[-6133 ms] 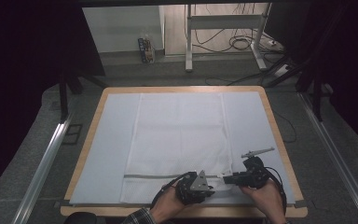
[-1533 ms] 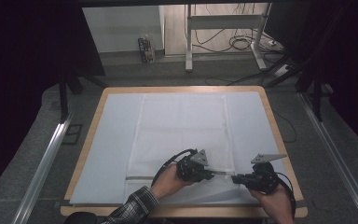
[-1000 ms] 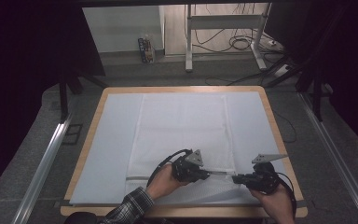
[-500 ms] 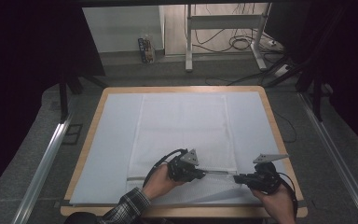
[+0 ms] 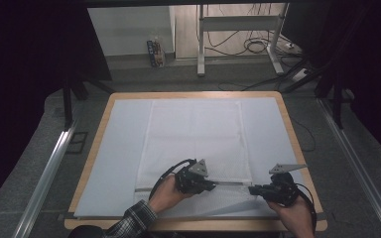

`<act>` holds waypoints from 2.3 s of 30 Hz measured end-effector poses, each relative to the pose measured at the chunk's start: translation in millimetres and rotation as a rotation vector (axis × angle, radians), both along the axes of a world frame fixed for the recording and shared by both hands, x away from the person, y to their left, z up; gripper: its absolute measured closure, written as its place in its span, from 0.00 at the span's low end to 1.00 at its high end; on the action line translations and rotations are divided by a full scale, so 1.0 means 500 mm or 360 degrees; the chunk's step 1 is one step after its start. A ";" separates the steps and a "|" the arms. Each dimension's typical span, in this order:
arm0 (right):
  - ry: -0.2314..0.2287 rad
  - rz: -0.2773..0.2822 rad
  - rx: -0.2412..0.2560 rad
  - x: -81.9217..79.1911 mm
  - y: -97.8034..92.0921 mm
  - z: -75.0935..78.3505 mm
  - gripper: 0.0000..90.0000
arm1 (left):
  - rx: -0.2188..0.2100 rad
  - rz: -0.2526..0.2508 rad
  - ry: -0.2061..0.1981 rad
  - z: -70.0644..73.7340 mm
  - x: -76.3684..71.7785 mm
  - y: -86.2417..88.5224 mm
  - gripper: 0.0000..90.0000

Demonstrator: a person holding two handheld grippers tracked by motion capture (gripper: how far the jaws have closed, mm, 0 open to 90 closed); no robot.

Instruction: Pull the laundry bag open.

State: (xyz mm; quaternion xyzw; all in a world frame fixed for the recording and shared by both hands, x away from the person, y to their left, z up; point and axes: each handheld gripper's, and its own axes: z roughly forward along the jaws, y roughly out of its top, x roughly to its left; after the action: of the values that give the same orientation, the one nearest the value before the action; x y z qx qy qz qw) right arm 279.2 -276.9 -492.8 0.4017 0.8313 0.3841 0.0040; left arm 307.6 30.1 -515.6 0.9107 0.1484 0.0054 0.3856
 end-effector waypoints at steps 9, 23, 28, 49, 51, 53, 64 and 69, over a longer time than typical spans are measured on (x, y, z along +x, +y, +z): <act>0.0001 0.0001 -0.0006 0.001 0.000 -0.001 0.95 | -0.0016 0.0012 0.0011 0.001 -0.006 0.017 0.97; -0.0005 -0.0002 -0.0036 0.001 -0.002 -0.003 0.95 | -0.0012 0.0015 0.0031 -0.001 -0.007 0.030 0.97; -0.0004 -0.0005 -0.0036 0.001 -0.003 -0.004 0.95 | -0.0014 0.0028 0.0037 -0.001 -0.006 0.040 0.97; -0.0007 0.0000 -0.0045 -0.002 -0.002 -0.008 0.95 | -0.0026 0.0074 0.0069 -0.005 -0.014 0.076 0.97; -0.0009 0.0003 -0.0050 -0.002 -0.001 -0.008 0.95 | -0.0034 0.0073 0.0074 -0.005 -0.014 0.079 0.97; -0.0013 0.0003 -0.0058 -0.002 -0.001 -0.007 0.95 | -0.0024 0.0078 0.0066 -0.005 -0.015 0.081 0.97; -0.0020 0.0014 -0.0067 -0.003 -0.001 -0.005 0.95 | -0.0059 0.0096 0.0099 -0.006 -0.016 0.100 0.97; -0.0033 0.0010 -0.0087 -0.004 0.002 -0.004 0.95 | -0.0058 0.0111 0.0102 -0.005 -0.019 0.111 0.97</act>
State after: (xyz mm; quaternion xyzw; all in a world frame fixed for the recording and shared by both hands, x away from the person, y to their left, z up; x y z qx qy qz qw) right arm 277.1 -275.9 -494.8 0.3948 0.8427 0.3653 0.0222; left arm 298.1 85.6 -518.3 0.8975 0.1923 -0.0131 0.3967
